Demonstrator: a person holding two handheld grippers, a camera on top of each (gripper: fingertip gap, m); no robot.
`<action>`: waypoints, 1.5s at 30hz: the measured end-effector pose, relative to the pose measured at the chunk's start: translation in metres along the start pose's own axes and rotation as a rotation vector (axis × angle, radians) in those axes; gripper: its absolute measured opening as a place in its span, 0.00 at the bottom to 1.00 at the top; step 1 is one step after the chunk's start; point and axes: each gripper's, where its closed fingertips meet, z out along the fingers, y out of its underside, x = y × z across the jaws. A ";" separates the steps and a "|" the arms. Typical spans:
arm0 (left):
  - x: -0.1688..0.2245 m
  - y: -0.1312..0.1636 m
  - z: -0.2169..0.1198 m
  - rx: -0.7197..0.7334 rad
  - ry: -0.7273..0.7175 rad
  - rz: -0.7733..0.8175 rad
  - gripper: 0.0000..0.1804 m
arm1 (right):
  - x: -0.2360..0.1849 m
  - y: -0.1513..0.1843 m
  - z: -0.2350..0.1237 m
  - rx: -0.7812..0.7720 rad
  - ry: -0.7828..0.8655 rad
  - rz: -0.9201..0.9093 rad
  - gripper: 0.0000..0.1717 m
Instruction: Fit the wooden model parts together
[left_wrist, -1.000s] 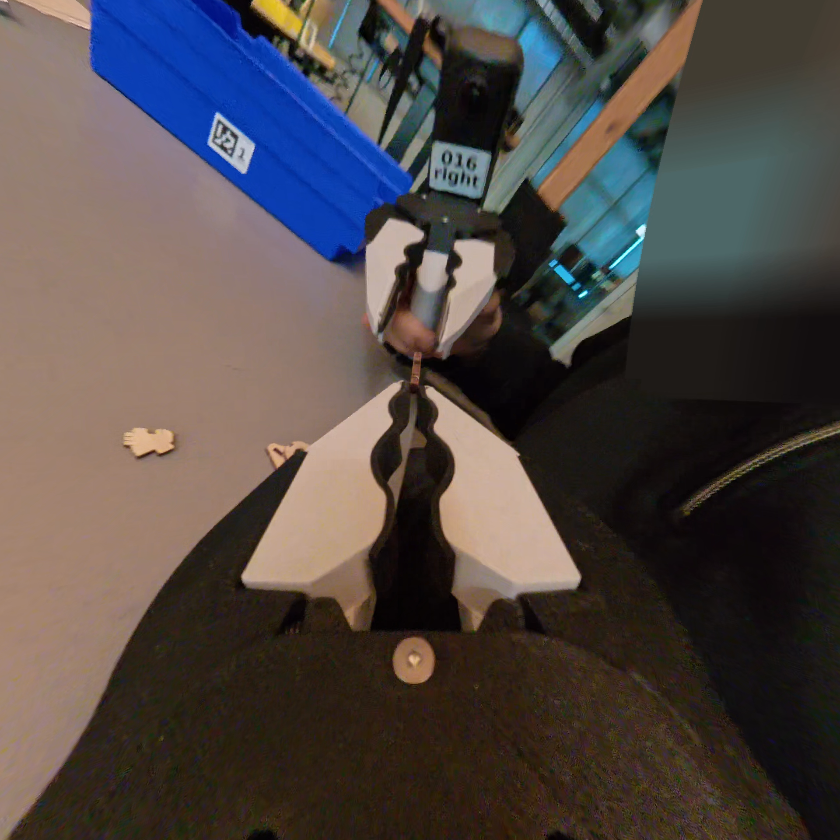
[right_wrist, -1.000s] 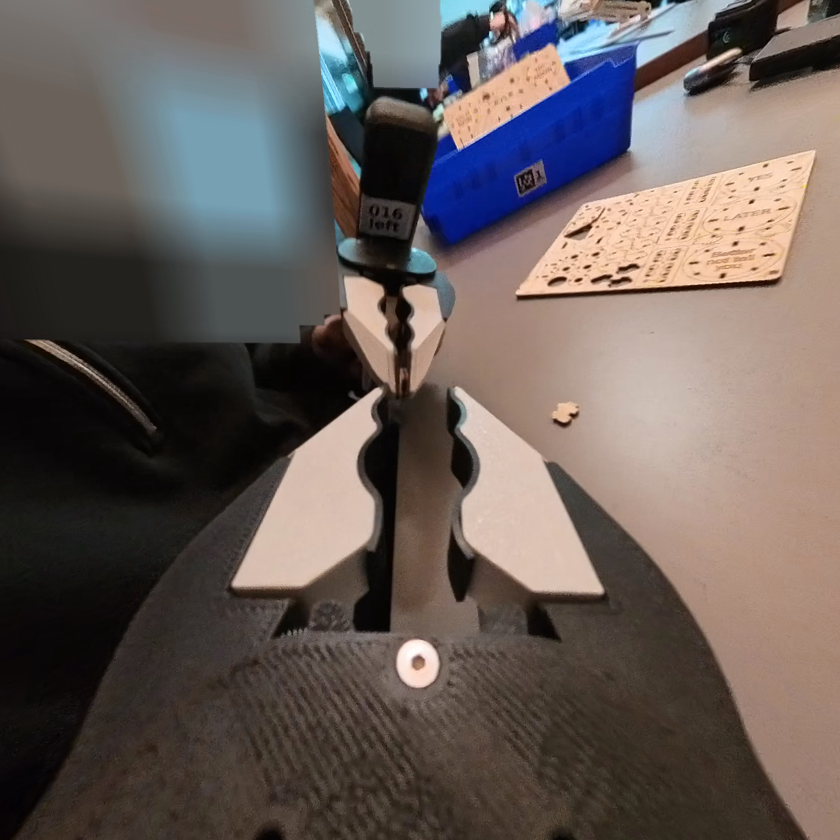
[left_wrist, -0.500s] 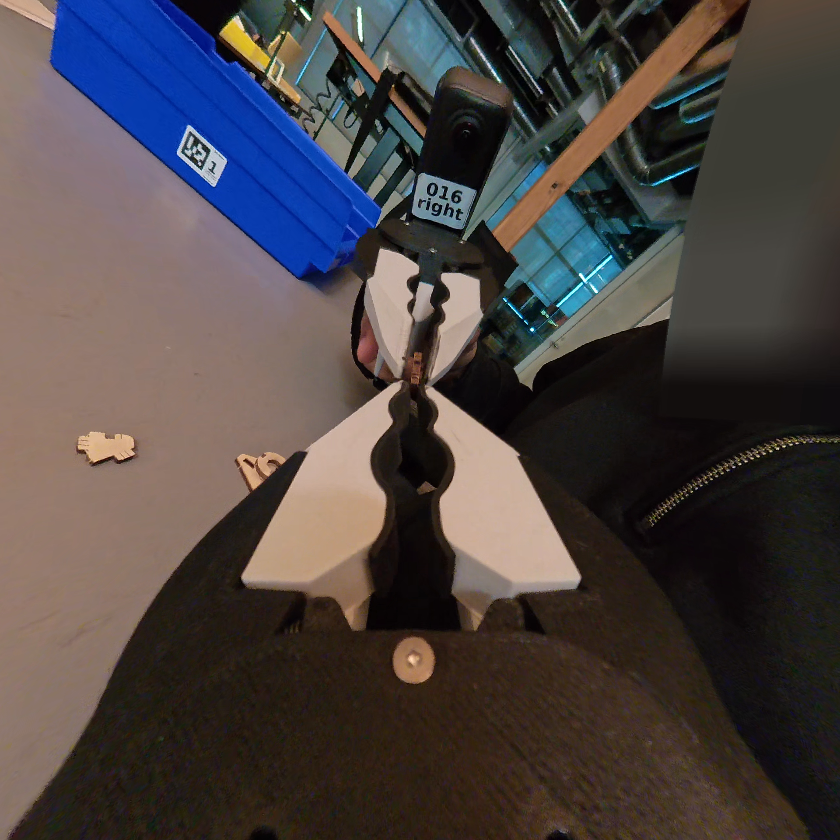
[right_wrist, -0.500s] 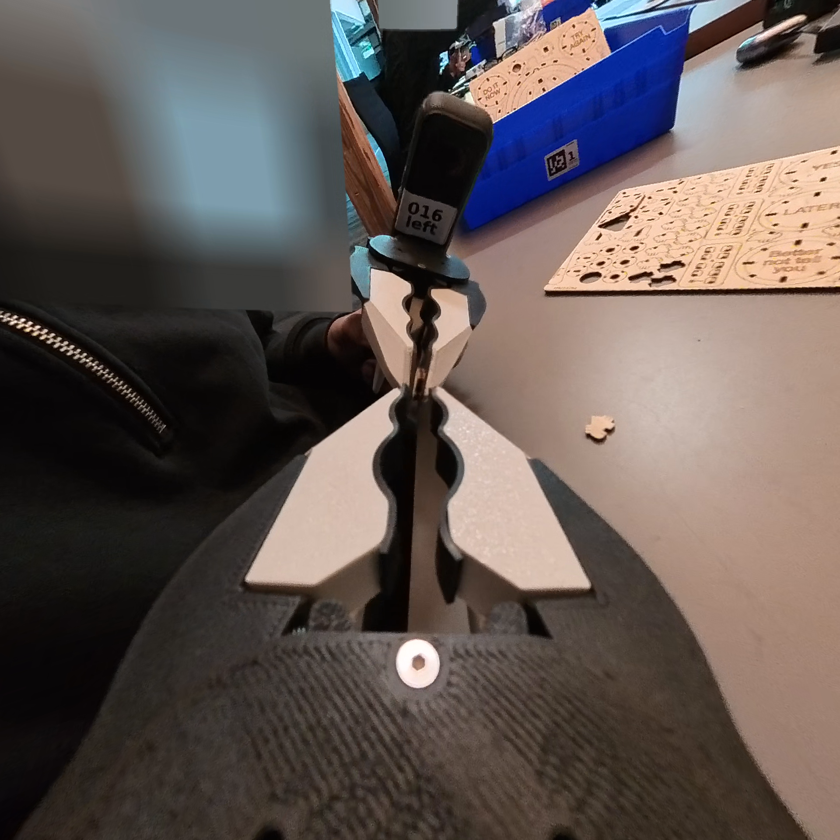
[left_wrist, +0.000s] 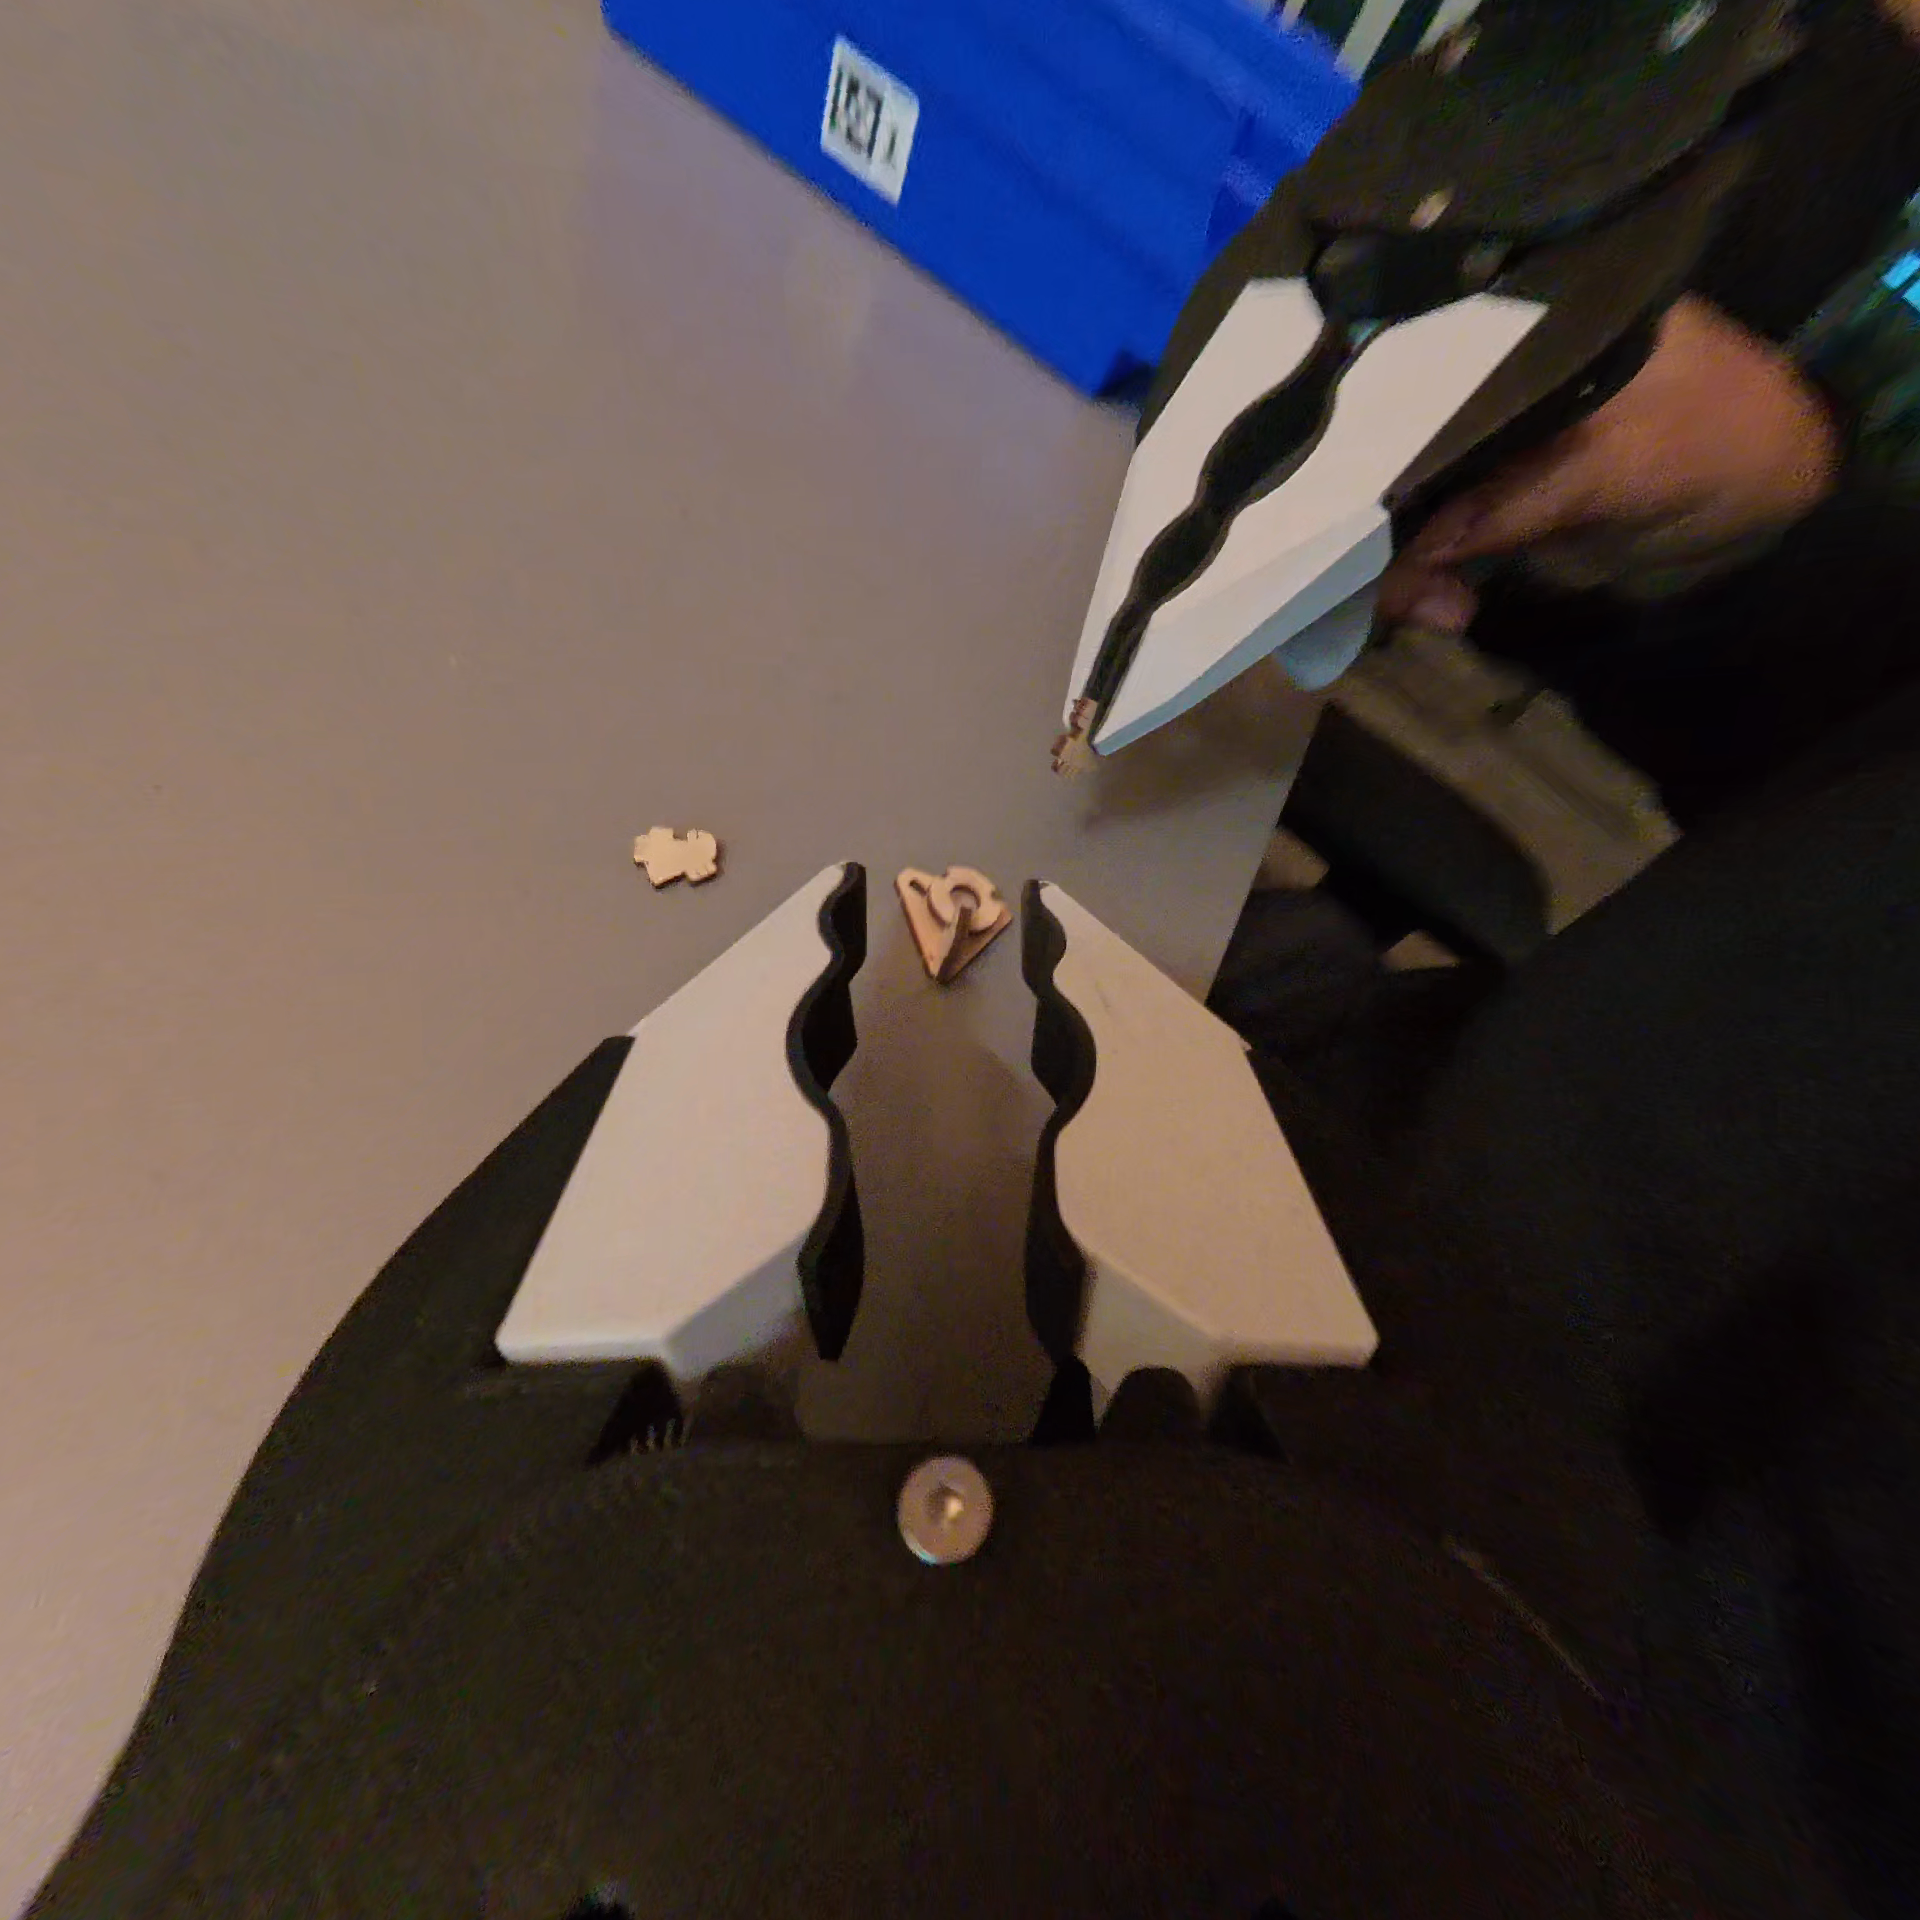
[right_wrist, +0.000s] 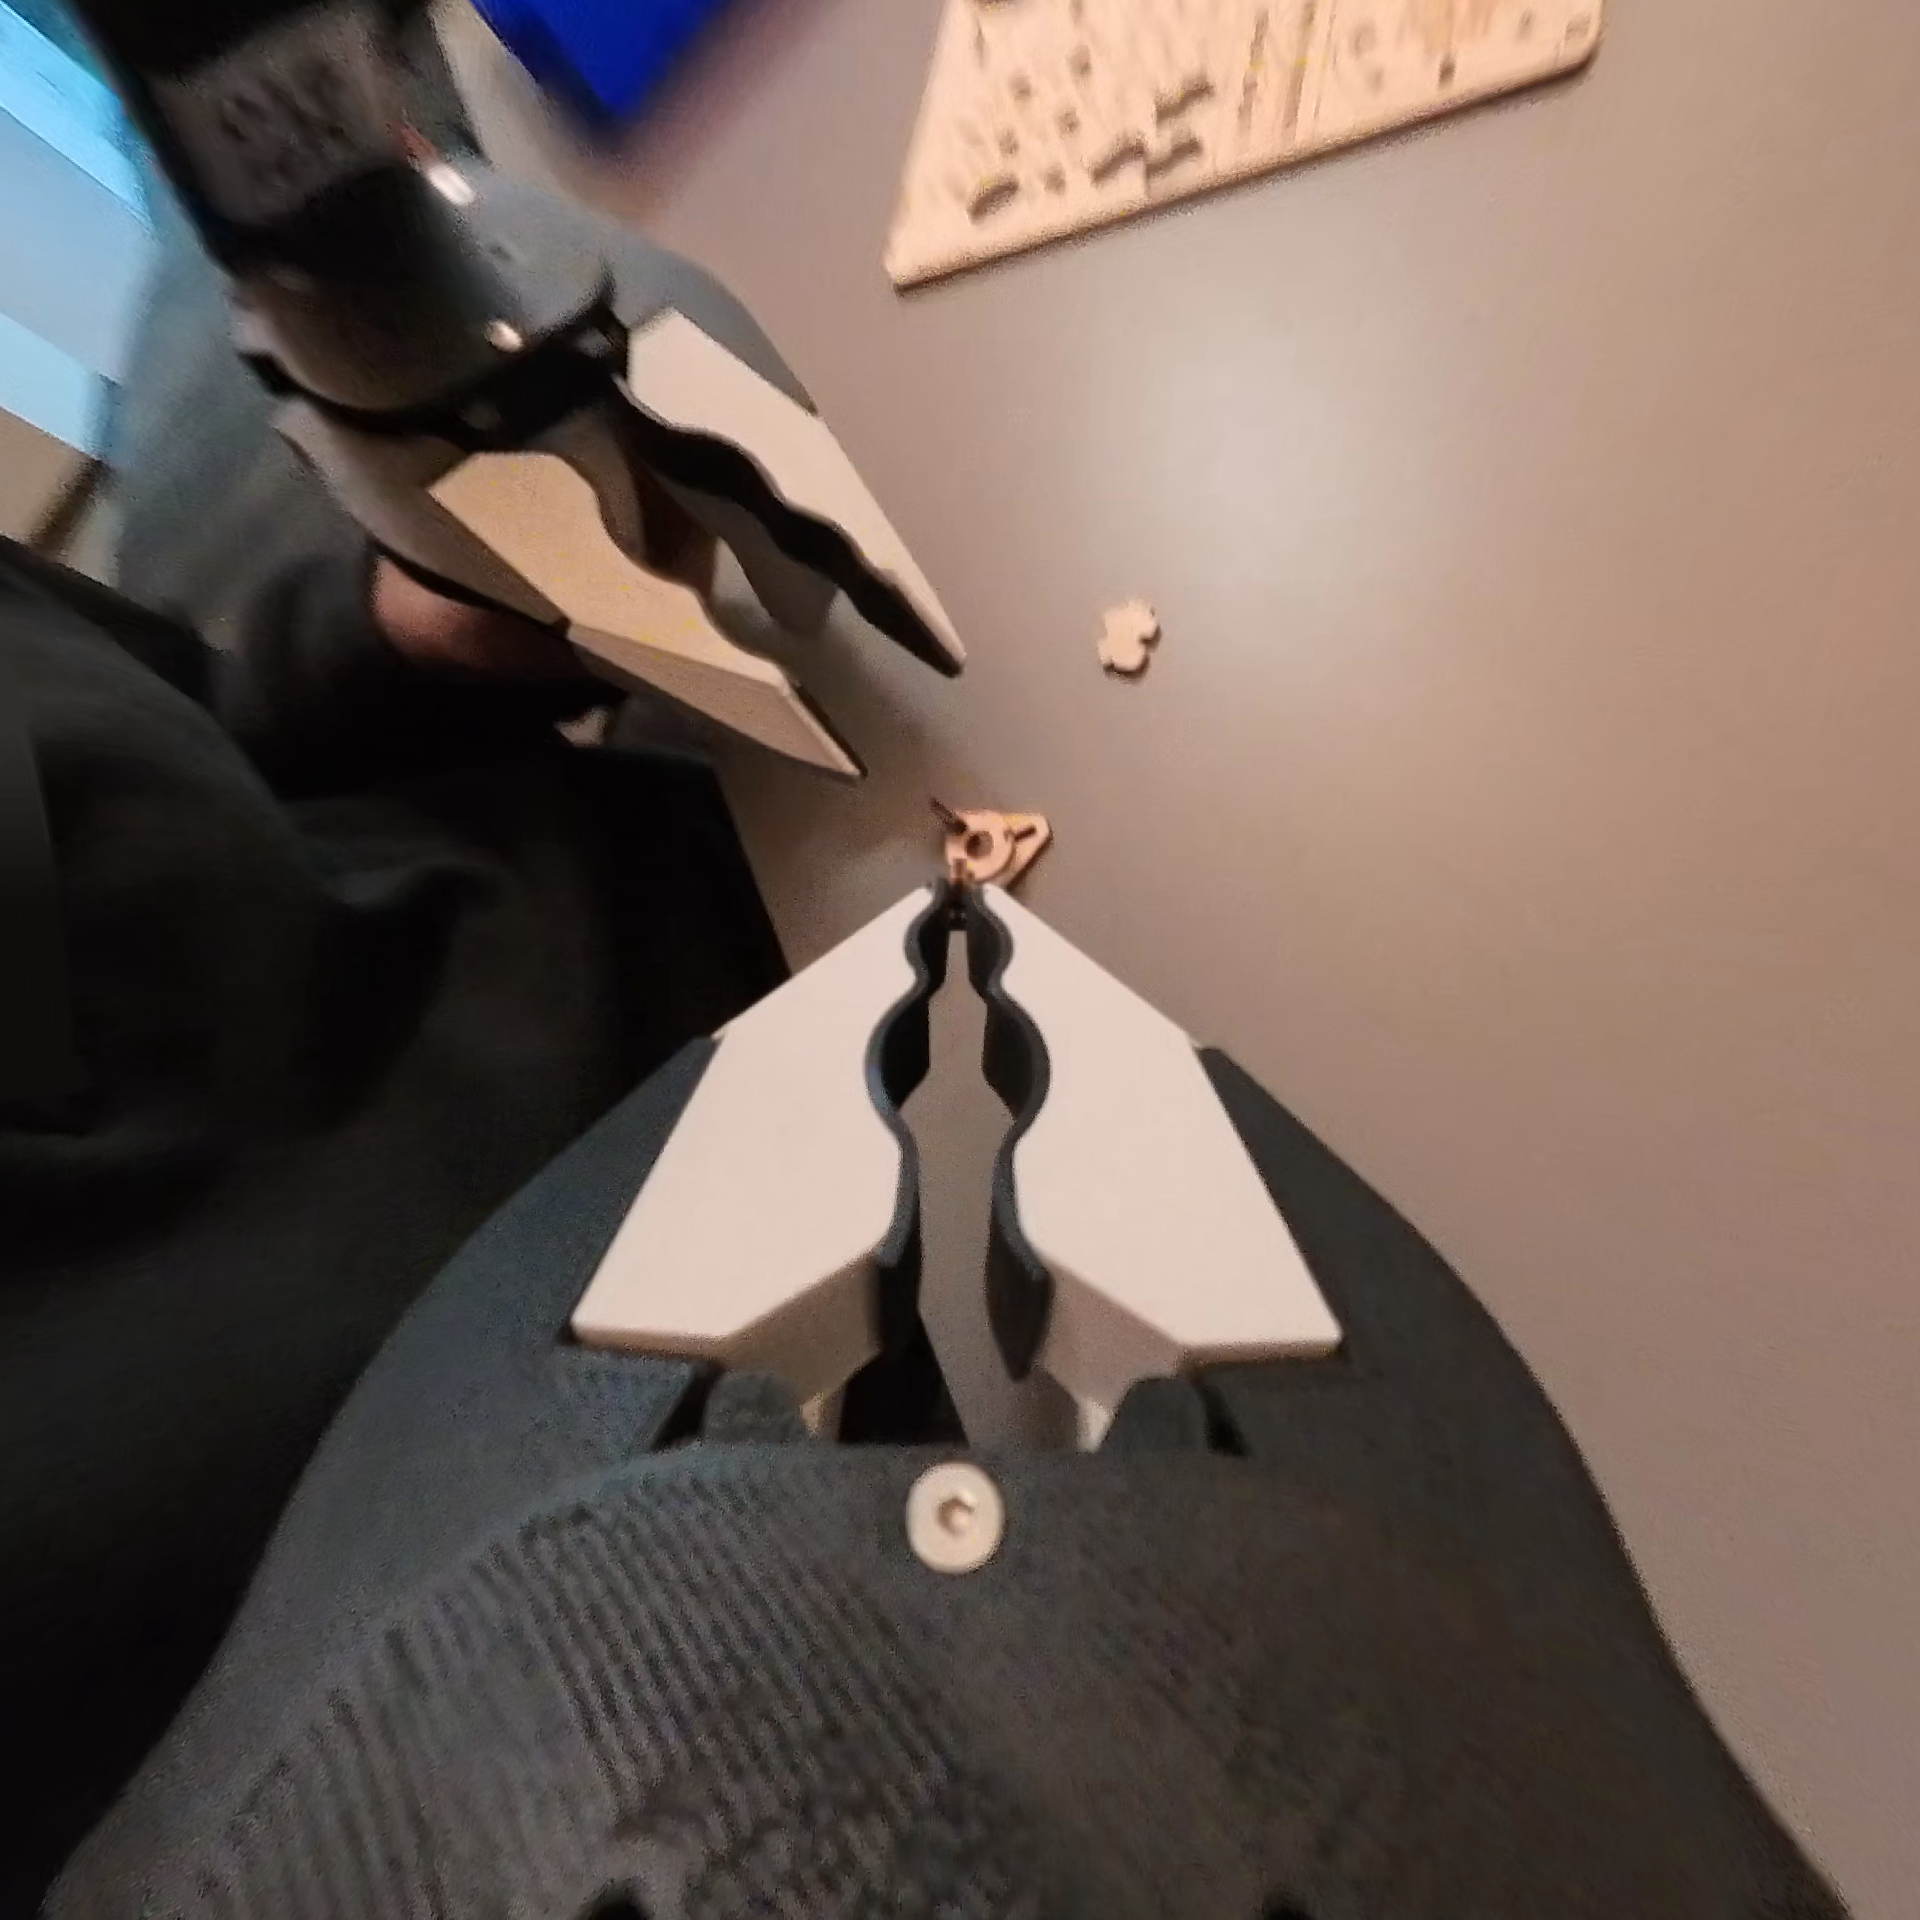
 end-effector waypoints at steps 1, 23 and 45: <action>0.001 0.005 0.004 -0.034 -0.009 0.017 0.16 | 0.000 0.005 0.005 -0.051 0.030 -0.003 0.00; -0.001 0.028 0.017 -0.181 -0.073 0.059 0.01 | 0.004 0.020 0.032 -0.389 0.266 -0.087 0.00; -0.002 0.027 0.016 -0.170 -0.061 0.026 0.01 | 0.002 0.019 0.033 -0.437 0.276 -0.095 0.00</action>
